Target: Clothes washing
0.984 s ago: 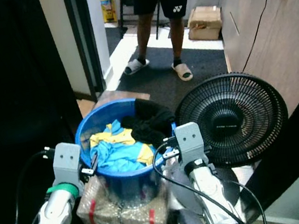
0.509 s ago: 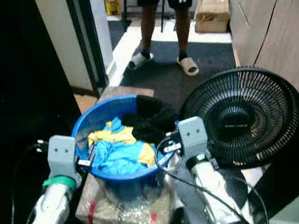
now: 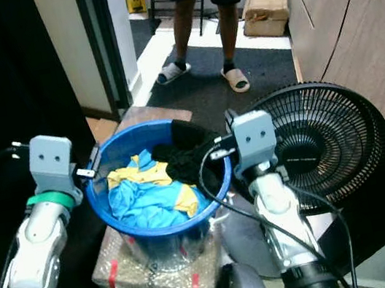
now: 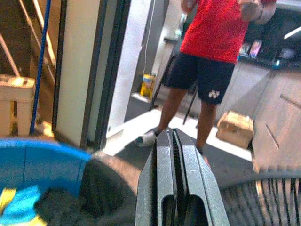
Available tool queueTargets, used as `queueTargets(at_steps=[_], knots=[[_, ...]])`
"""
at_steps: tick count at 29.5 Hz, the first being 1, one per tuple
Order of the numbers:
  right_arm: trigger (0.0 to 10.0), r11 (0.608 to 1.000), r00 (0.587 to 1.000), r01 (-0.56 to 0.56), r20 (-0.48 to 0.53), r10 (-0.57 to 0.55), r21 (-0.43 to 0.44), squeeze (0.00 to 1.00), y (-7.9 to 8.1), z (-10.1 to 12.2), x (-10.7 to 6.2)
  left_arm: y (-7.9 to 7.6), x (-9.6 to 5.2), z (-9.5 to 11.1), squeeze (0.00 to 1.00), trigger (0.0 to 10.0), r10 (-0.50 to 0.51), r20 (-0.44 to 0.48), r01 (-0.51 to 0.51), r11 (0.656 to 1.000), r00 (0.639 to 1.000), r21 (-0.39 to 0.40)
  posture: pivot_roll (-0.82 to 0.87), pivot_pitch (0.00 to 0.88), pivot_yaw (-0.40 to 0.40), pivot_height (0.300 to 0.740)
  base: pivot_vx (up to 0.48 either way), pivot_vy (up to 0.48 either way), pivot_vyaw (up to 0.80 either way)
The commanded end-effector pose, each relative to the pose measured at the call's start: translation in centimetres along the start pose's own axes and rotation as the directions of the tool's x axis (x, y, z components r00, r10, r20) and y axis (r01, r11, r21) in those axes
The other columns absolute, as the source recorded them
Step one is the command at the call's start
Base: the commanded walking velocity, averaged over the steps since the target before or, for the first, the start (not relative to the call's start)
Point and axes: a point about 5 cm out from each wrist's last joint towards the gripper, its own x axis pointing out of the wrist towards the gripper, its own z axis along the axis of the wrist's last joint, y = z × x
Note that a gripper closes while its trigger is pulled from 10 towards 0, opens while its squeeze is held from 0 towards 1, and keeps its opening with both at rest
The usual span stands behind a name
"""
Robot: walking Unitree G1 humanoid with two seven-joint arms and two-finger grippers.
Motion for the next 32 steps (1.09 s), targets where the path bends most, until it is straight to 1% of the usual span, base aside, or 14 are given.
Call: queueTargets(at_steps=[1,3,5,6,7,8,9,11,13,14,15,21,24,32], knots=[[10.0,0.999,1.000,-0.019,-0.003,0.019,0.043,0.00,0.1,0.6,0.4,-1.6,-0.4,-0.1,0.00,10.0,-0.083,-0.016,0.083,0.996,0.996,-0.018,0.06,0.046,0.011,0.515,0.000,0.000,0.00],[10.0,0.994,0.996,-0.080,-0.043,0.083,0.068,0.00,1.0,0.3,0.4,-3.8,-0.6,-0.3,0.00,10.0,-0.190,-0.051,0.188,0.981,0.980,-0.045,0.06,0.052,0.011,0.515,0.000,0.000,0.00],[10.0,0.994,0.996,-0.080,-0.043,0.083,0.068,0.00,1.0,0.3,0.4,-3.8,-0.6,-0.3,0.00,10.0,-0.190,-0.051,0.188,0.981,0.980,-0.045,0.06,0.052,0.011,0.515,0.000,0.000,0.00],[10.0,0.992,0.988,-0.114,-0.100,0.118,0.048,0.00,1.5,-0.7,0.1,-5.4,-0.5,-0.5,0.00,10.0,-0.255,-0.105,0.245,0.965,0.961,-0.096,0.06,0.052,0.011,0.515,0.000,0.000,0.00],[10.0,0.992,0.988,-0.114,-0.100,0.118,0.048,0.00,1.5,-0.7,0.1,-5.4,-0.5,-0.5,0.00,10.0,-0.255,-0.105,0.245,0.965,0.961,-0.096,0.06,0.052,0.011,0.515,0.000,0.000,0.00],[10.0,0.990,0.972,-0.141,-0.187,0.143,0.026,0.00,1.8,-2.2,-0.2,-7.6,-0.2,-0.5,0.00,10.0,-0.327,-0.161,0.298,0.938,0.931,-0.179,0.05,0.072,0.020,0.515,0.000,0.000,0.00],[10.0,0.990,0.967,-0.140,-0.213,0.143,0.028,0.00,1.7,-2.6,-0.1,-8.3,-0.1,-0.4,0.00,10.0,-0.341,-0.168,0.306,0.930,0.925,-0.206,0.05,0.072,0.020,0.515,0.000,0.000,0.00],[10.0,0.990,0.967,-0.140,-0.213,0.143,0.028,0.00,1.7,-2.6,-0.1,-8.3,-0.1,-0.4,0.00,10.0,-0.341,-0.168,0.306,0.930,0.925,-0.206,0.05,0.072,0.020,0.515,0.000,0.000,0.00],[10.0,0.990,0.963,-0.138,-0.229,0.144,0.040,0.00,1.6,-2.9,0.1,-9.0,0.1,-0.3,0.00,10.0,-0.339,-0.166,0.304,0.931,0.926,-0.202,0.05,0.082,0.028,0.515,0.000,0.000,0.00],[10.0,0.987,0.950,-0.159,-0.266,0.161,0.028,0.00,1.2,-3.6,0.6,-10.3,0.5,-1.2,0.00,10.0,-0.323,-0.211,0.295,0.943,0.923,-0.153,0.03,0.114,0.037,0.515,0.000,0.000,0.00],[10.0,0.985,0.946,-0.169,-0.278,0.168,0.019,0.00,1.2,-3.7,0.7,-10.7,0.6,-1.7,0.00,10.0,-0.312,-0.250,0.290,0.949,0.917,-0.122,0.03,0.118,0.037,0.515,0.000,0.000,0.00],[10.0,0.981,0.934,-0.192,-0.304,0.187,0.014,0.00,1.2,-4.2,0.3,-10.5,0.7,-2.9,0.00,10.0,-0.277,-0.334,0.269,0.960,0.901,-0.073,0.03,0.147,0.050,0.515,0.000,0.000,0.00],[10.0,0.968,0.908,-0.250,-0.346,0.238,0.009,0.00,1.4,-5.1,-0.9,-9.3,0.9,-3.5,0.00,10.0,-0.243,-0.377,0.237,0.969,0.894,-0.063,0.03,0.169,0.059,0.515,0.000,0.000,0.00],[10.0,0.958,0.890,-0.286,-0.368,0.267,0.004,0.00,1.6,-5.6,-1.5,-8.4,1.2,-3.6,0.00,10.0,-0.215,-0.401,0.202,0.977,0.890,-0.075,0.03,0.171,0.060,0.515,0.000,0.000,0.00]])
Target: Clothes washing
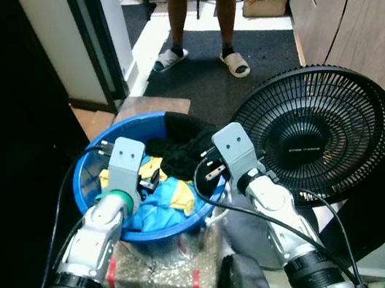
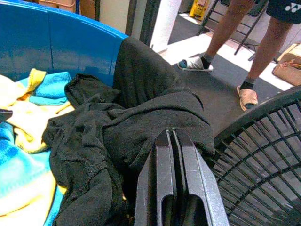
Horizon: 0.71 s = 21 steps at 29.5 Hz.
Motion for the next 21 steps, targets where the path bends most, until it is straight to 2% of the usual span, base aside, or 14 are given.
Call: queueTargets(at_steps=[1,6,7,8,9,11,15,19,20,21], knots=[[10.0,1.000,0.999,-0.023,-0.029,0.022,-0.003,0.00,0.4,-0.7,-0.2,-0.1,0.1,-0.9,0.00,10.0,0.000,-0.045,-0.001,1.000,0.999,-0.005,0.03,0.171,0.060,0.515,0.000,0.000,0.00],[10.0,1.000,0.999,-0.028,-0.025,0.027,-0.011,0.00,0.5,-0.7,-0.1,0.1,0.3,-0.9,0.00,10.0,0.010,-0.045,-0.010,1.000,0.999,-0.007,0.03,0.175,0.061,0.515,0.000,0.000,0.00],[10.0,0.997,0.998,-0.070,-0.003,0.070,-0.033,0.00,1.7,-0.2,0.4,0.9,0.1,-1.1,0.00,10.0,0.039,-0.032,-0.040,0.999,0.999,-0.021,0.04,0.168,0.042,0.515,0.000,0.000,0.00],[10.0,0.997,0.998,-0.070,-0.003,0.070,-0.033,0.00,1.7,-0.2,0.4,0.9,0.1,-1.1,0.00,10.0,0.039,-0.032,-0.040,0.999,0.999,-0.021,0.04,0.168,0.042,0.515,0.000,0.000,0.00],[10.0,0.993,0.994,-0.105,0.004,0.105,-0.047,0.00,2.5,0.3,1.0,1.6,-0.1,-1.2,0.00,10.0,0.059,-0.020,-0.060,0.997,0.998,-0.038,0.04,0.166,0.039,0.515,0.000,0.000,0.00],[10.0,0.991,0.991,-0.132,-0.034,0.131,-0.018,0.00,2.0,0.4,1.6,2.0,-0.3,-1.3,0.00,10.0,0.065,-0.011,-0.066,0.995,0.998,-0.080,0.04,0.164,0.038,0.515,0.000,0.000,0.00],[10.0,0.990,0.980,-0.117,-0.150,0.127,0.077,0.00,-1.0,-0.8,1.5,1.1,0.0,-1.1,0.00,10.0,0.001,-0.040,-0.007,0.987,0.999,-0.161,0.03,0.169,0.043,0.515,0.000,0.000,0.00],[10.0,0.988,0.977,-0.109,-0.173,0.127,0.110,0.00,-1.6,-1.0,1.6,0.9,0.2,-0.9,0.00,10.0,-0.005,-0.040,-0.002,0.986,0.999,-0.169,0.03,0.169,0.043,0.515,0.000,0.000,0.00],[10.0,0.991,0.982,-0.089,-0.158,0.105,0.104,0.00,-2.3,-0.6,1.8,0.8,0.4,-0.6,0.00,10.0,-0.006,-0.028,0.001,0.986,1.000,-0.169,0.03,0.169,0.043,0.515,0.000,0.000,0.00],[10.0,0.991,0.993,-0.060,-0.097,0.072,0.121,0.00,-3.0,0.7,2.2,0.8,0.7,0.0,0.00,10.0,-0.001,-0.005,0.000,0.986,1.000,-0.167,0.02,0.170,0.048,0.515,0.000,0.000,0.00]])
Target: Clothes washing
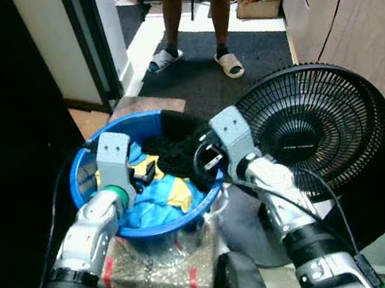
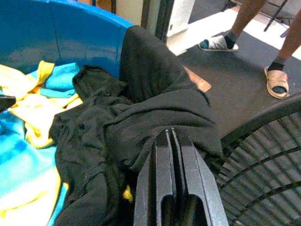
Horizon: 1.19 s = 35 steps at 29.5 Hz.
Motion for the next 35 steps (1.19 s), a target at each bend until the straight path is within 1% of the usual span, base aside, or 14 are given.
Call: queueTargets(at_steps=[1,4,5,8,12,15,20,23,26,27,29,31,33,35], knots=[[10.0,0.999,1.000,0.029,-0.012,-0.028,0.032,0.00,-0.7,-0.4,-0.2,0.0,0.1,-0.9,0.00,10.0,0.004,-0.031,-0.005,1.000,1.000,-0.017,0.02,0.170,0.048,0.515,0.000,0.000,0.00],[10.0,0.994,0.982,0.107,0.156,-0.109,0.019,0.00,-2.6,3.6,-0.1,-0.3,0.3,0.6,0.00,10.0,-0.006,0.047,0.006,1.000,0.999,-0.006,0.01,0.170,0.049,0.515,0.000,0.000,0.00],[10.0,0.994,0.982,0.107,0.156,-0.109,0.019,0.00,-2.6,3.6,-0.1,-0.3,0.3,0.6,0.00,10.0,-0.006,0.047,0.006,1.000,0.999,-0.006,0.01,0.170,0.049,0.515,0.000,0.000,0.00],[10.0,0.982,0.959,0.150,0.260,-0.115,-0.116,0.00,-2.7,5.2,-0.5,-0.4,0.2,1.6,0.00,10.0,-0.011,0.123,0.012,1.000,0.992,-0.001,0.01,0.166,0.048,0.515,0.000,0.000,0.00],[10.0,0.978,0.960,0.114,0.272,-0.064,-0.174,0.00,-1.1,4.6,-0.8,-0.4,0.1,1.9,0.00,10.0,-0.016,0.137,0.014,1.000,0.990,0.020,0.01,0.165,0.048,0.515,0.000,0.000,0.00],[10.0,0.984,0.966,0.082,0.257,-0.040,-0.156,0.00,0.7,3.7,-0.7,-0.3,0.0,1.5,0.00,10.0,-0.018,0.139,0.017,1.000,0.990,0.012,0.02,0.163,0.047,0.515,0.000,0.000,0.00],[10.0,0.987,0.969,0.074,0.245,-0.037,-0.142,0.00,1.4,3.2,-0.7,-0.3,-0.2,1.3,0.00,10.0,-0.026,0.146,0.024,1.000,0.989,0.014,0.01,0.162,0.048,0.515,0.000,0.000,0.00],[10.0,0.990,0.973,0.072,0.228,-0.042,-0.124,0.00,1.7,2.6,-0.6,-0.5,-0.3,0.6,0.00,10.0,-0.065,0.102,0.062,0.998,0.993,0.030,0.02,0.159,0.045,0.515,0.000,0.000,0.00],[10.0,0.990,0.973,0.077,0.228,-0.049,-0.115,0.00,1.5,2.5,-0.4,-1.3,0.2,-0.8,0.00,10.0,-0.108,-0.023,0.109,0.992,0.994,0.060,0.02,0.157,0.041,0.515,0.000,0.000,0.00],[10.0,0.990,0.971,0.083,0.234,-0.053,-0.117,0.00,1.3,2.7,-0.3,-1.9,0.7,-1.0,0.00,10.0,-0.125,-0.073,0.127,0.992,0.989,0.023,0.02,0.154,0.036,0.515,0.000,0.000,0.00],[10.0,0.990,0.971,0.083,0.234,-0.053,-0.117,0.00,1.3,2.7,-0.3,-1.9,0.7,-1.0,0.00,10.0,-0.125,-0.073,0.127,0.992,0.989,0.023,0.02,0.154,0.036,0.515,0.000,0.000,0.00],[10.0,0.988,0.969,0.091,0.242,-0.060,-0.121,0.00,1.0,2.9,-0.2,-2.9,1.4,-0.7,0.00,10.0,-0.159,-0.127,0.151,0.986,0.979,-0.074,0.02,0.154,0.036,0.515,0.000,0.000,0.00],[10.0,0.988,0.968,0.094,0.242,-0.062,-0.122,0.00,0.9,2.9,-0.3,-3.2,1.5,-0.6,0.00,10.0,-0.171,-0.141,0.156,0.981,0.975,-0.112,0.02,0.152,0.037,0.515,0.000,0.000,0.00],[10.0,0.988,0.968,0.094,0.242,-0.062,-0.122,0.00,0.9,2.9,-0.3,-3.2,1.5,-0.6,0.00,10.0,-0.171,-0.141,0.156,0.981,0.975,-0.112,0.02,0.152,0.037,0.515,0.000,0.000,0.00]])
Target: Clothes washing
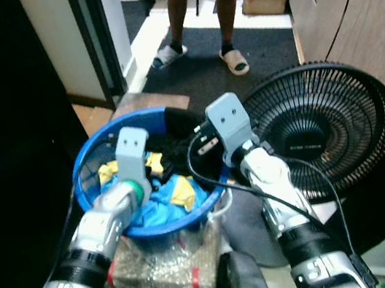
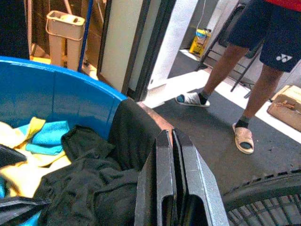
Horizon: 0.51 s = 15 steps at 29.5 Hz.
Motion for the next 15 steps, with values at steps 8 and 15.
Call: queueTargets(at_steps=[8,15], knots=[[10.0,1.000,0.999,0.025,-0.025,-0.025,-0.002,0.00,-0.8,-0.7,-0.6,-0.6,0.5,-0.8,0.00,10.0,-0.037,-0.135,0.009,0.979,0.990,-0.204,0.02,0.159,0.042,0.515,0.000,0.000,0.00],[10.0,1.000,0.999,0.024,-0.027,-0.024,0.004,0.00,-0.5,-1.0,-0.7,-0.8,0.3,-1.7,0.00,10.0,-0.032,-0.152,0.020,0.997,0.988,-0.079,0.02,0.164,0.048,0.515,0.000,0.000,0.00]])
